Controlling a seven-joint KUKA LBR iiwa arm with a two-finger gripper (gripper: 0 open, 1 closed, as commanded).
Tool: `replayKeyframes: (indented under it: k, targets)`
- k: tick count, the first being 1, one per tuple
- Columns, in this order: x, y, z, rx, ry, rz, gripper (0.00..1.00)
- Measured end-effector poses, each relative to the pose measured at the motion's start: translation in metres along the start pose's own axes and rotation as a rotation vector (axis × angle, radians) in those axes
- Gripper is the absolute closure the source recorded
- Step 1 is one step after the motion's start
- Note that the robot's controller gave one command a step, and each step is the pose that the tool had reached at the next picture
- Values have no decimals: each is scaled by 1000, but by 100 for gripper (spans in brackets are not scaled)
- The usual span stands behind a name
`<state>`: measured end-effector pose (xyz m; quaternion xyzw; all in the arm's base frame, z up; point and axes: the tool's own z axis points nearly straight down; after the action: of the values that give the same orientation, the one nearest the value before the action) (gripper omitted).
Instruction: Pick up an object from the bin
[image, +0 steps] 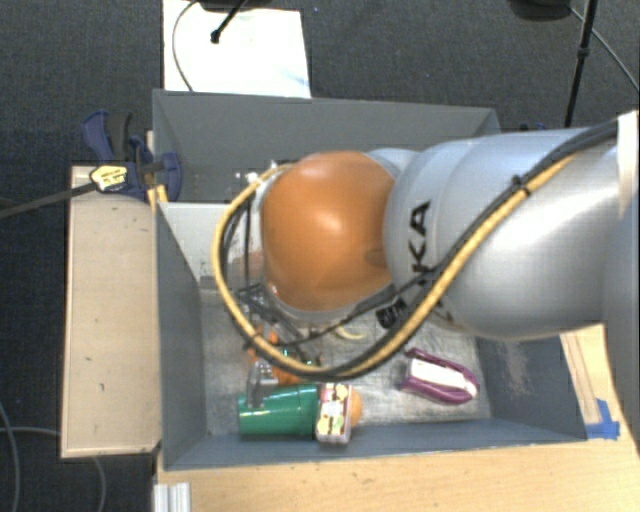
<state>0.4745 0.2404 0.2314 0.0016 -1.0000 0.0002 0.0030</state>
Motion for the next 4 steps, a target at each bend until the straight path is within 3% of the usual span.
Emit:
replayKeyframes:
  k: [1,2,3,4]
  targets:
    - [-2,-1,-4,-2,-8,5,0]
    - [-25,-4,62,-4,-13,-25,0]
    - [-35,-25,117,-9,-15,131,0]
    - [-38,-28,126,-16,-25,192,0]
